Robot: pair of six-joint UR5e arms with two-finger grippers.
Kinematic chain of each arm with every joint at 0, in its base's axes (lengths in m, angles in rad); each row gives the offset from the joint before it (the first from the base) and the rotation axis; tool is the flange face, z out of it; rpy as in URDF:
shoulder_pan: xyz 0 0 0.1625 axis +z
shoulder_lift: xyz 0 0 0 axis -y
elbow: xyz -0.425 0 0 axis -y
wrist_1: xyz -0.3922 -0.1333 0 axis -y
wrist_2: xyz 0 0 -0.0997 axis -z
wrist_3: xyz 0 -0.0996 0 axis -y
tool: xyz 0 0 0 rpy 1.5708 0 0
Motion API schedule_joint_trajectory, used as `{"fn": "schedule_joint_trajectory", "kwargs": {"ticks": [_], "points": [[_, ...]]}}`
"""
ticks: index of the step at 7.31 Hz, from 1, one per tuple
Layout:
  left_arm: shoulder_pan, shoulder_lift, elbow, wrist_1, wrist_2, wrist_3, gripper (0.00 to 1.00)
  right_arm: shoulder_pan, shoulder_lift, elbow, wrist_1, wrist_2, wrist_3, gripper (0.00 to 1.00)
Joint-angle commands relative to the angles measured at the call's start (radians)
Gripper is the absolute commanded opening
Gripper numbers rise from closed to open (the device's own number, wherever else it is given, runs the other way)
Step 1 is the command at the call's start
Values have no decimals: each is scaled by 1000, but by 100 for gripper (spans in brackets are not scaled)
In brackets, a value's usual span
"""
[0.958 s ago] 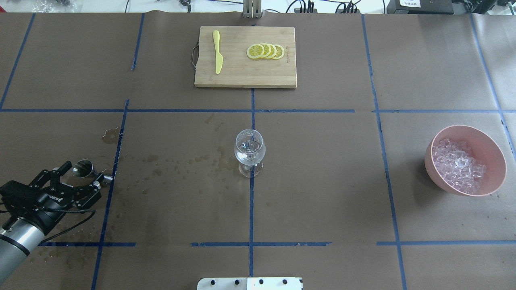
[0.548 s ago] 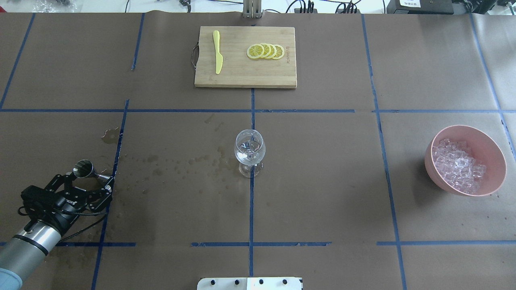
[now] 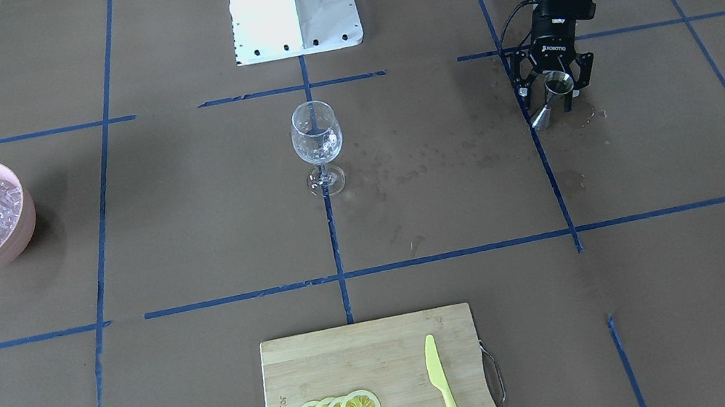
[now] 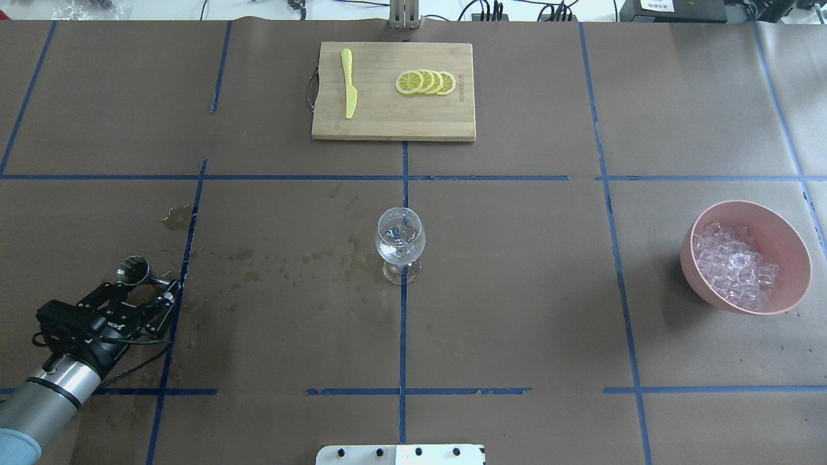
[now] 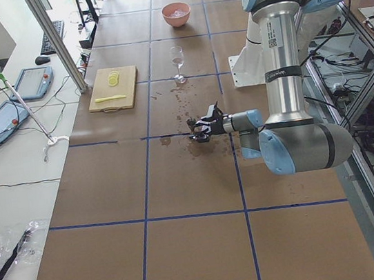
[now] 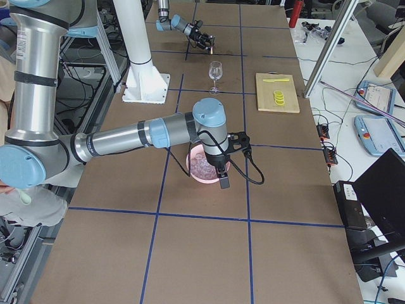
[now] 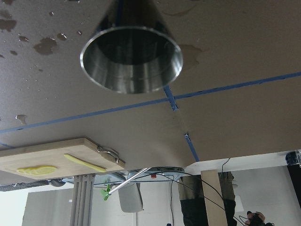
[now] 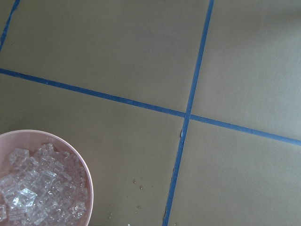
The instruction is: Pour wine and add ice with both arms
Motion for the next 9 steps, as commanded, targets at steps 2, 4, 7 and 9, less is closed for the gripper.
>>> {"fn": "schedule_joint_trajectory", "kwargs": {"ticks": [2, 4, 7, 9], "points": [[0, -1, 0, -7, 6, -1, 51, 0, 0, 2, 0, 0, 0, 100], [0, -1, -2, -8, 9, -1, 51, 0, 0, 0, 0, 0, 0, 100], [-1, -1, -5, -13, 15, -1, 52, 1, 0, 0, 0, 0, 0, 100], [0, -1, 0, -39, 27, -1, 52, 0, 0, 0, 0, 0, 0, 100]]}}
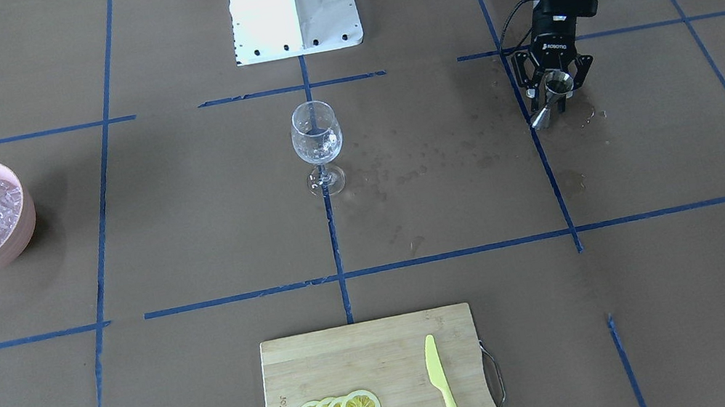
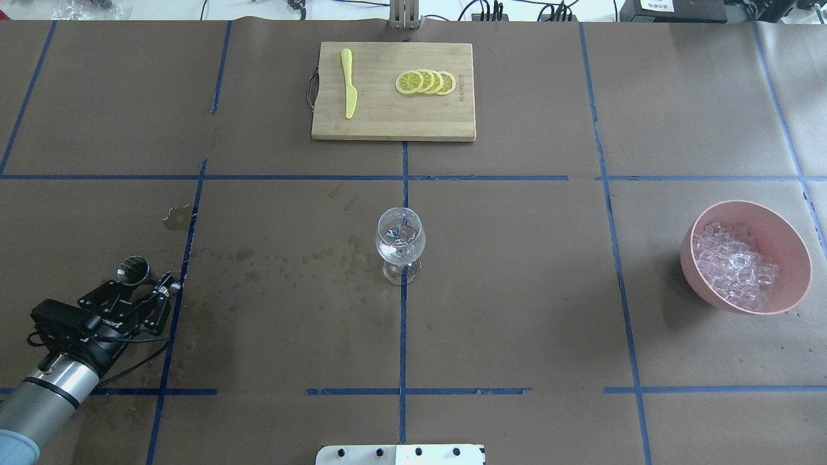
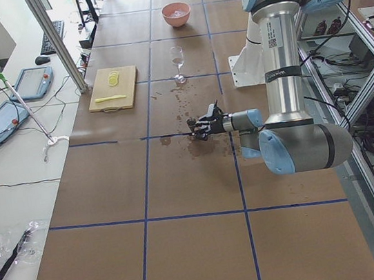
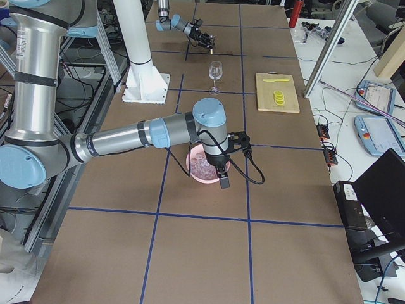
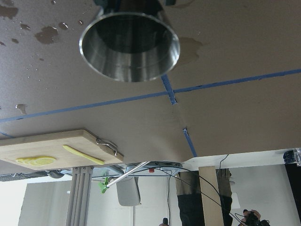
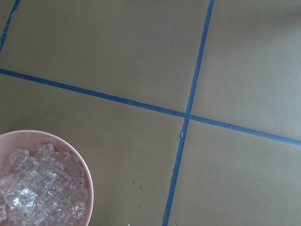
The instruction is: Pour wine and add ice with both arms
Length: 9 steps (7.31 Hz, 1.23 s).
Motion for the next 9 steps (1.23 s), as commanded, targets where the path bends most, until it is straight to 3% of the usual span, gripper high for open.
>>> {"fn": "schedule_joint_trajectory", "kwargs": {"ticks": [1, 7, 9], "points": [[0, 0, 2, -9, 7, 0, 50, 0, 0, 2, 0, 2, 0, 100], [0, 0, 5, -14, 9, 2, 48, 0, 0, 0, 0, 2, 0, 100], [0, 0, 7, -14, 9, 2, 42, 0, 0, -2, 0, 0, -1, 100]]}}
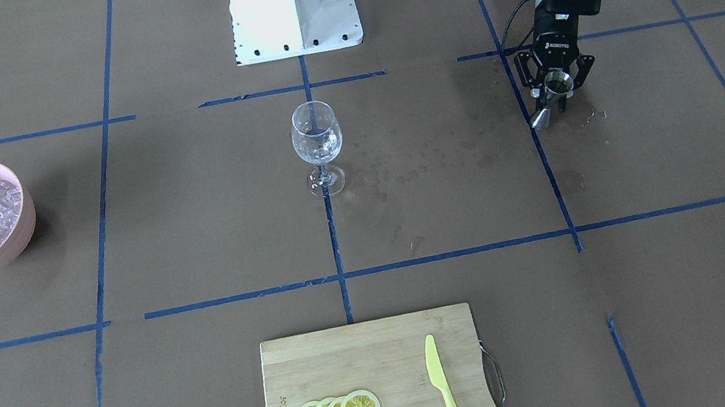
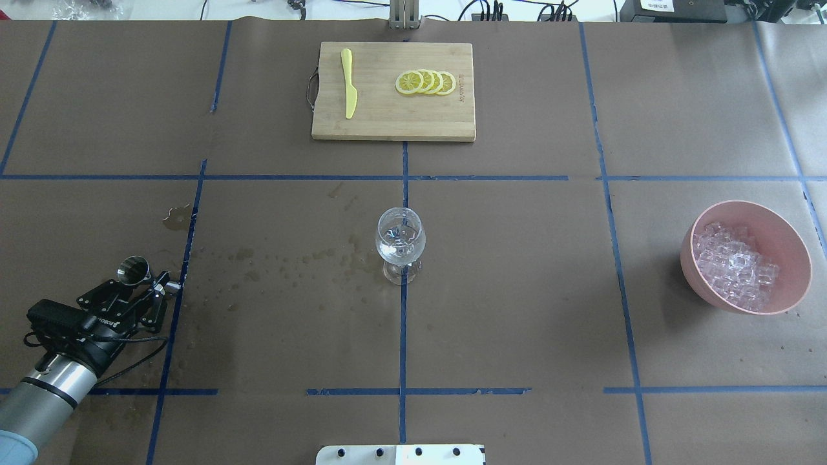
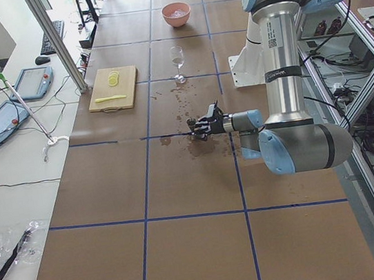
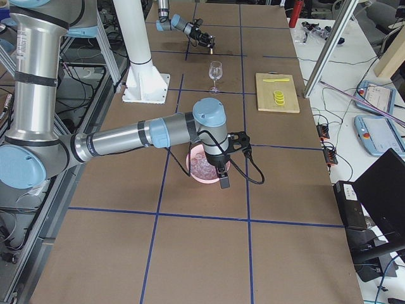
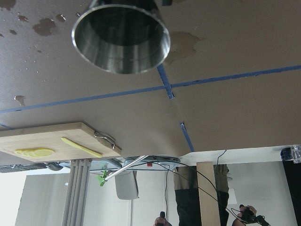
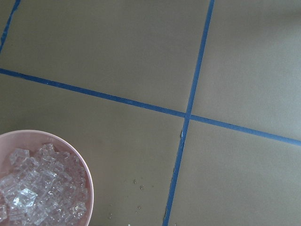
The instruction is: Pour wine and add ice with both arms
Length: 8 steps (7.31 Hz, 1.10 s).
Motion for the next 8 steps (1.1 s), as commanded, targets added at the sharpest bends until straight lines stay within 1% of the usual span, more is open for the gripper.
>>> {"fn": "schedule_joint_trajectory", "kwargs": {"ticks": [1, 2, 3, 5, 6, 7, 8], "points": [[0, 0, 0, 1, -2, 0, 42, 0, 0, -1, 0, 0, 0, 100], [0, -2, 0, -1, -5, 0, 42, 0, 0, -3, 0, 0, -1, 100], [0, -3, 2, 1, -5, 0, 32, 0, 0, -3, 0, 0, -1, 100], [0, -3, 5, -1, -6, 0, 0, 0, 0, -1, 0, 0, 0, 100], [0, -3, 2, -25, -6, 5, 0, 0, 0, 0, 0, 1, 0, 100], [0, -2, -4, -83, -8, 12, 0, 0, 0, -1, 0, 1, 0, 100], [-1, -2, -7, -114, -8, 58, 0, 0, 0, -3, 0, 1, 0, 100]]}}
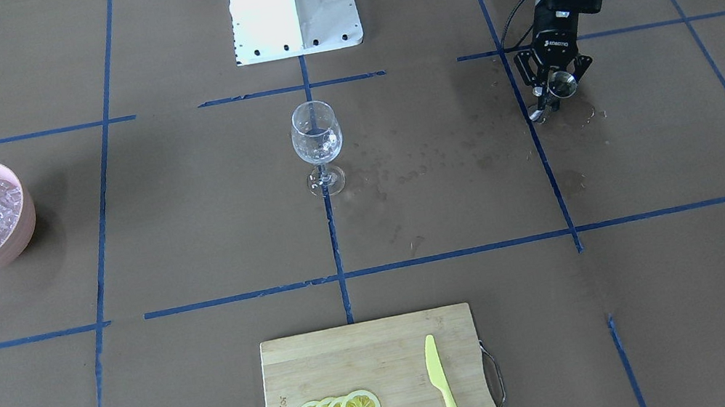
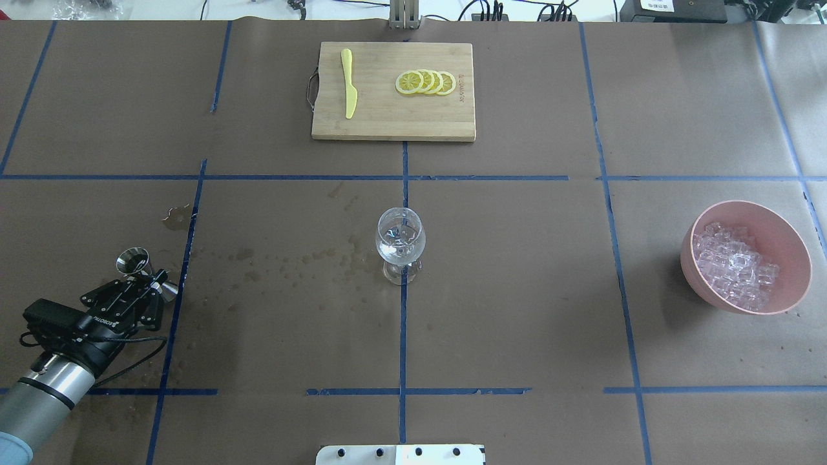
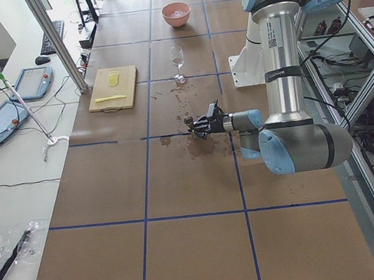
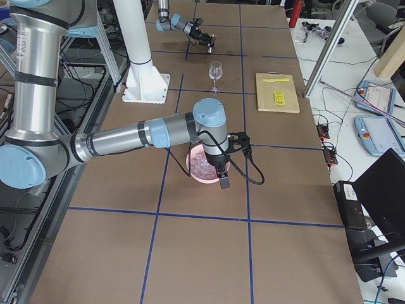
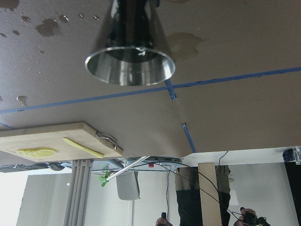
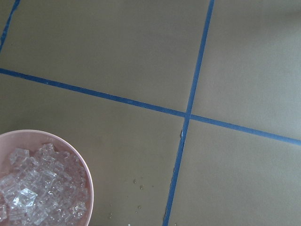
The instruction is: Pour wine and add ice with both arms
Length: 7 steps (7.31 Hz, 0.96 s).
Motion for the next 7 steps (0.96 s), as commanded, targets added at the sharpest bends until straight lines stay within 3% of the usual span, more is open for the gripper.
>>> {"fn": "schedule_joint_trajectory", "kwargs": {"ticks": [1, 3, 7], "points": [[-1, -1, -23, -57, 5, 139, 0, 0, 2, -1, 0, 0, 0, 100], [-3, -21, -25, -157, -1, 320, 0, 0, 0, -1, 0, 0, 0, 100], [-24, -212, -41, -144, -7, 606, 0, 0, 2, -5, 0, 0, 0, 100]]}}
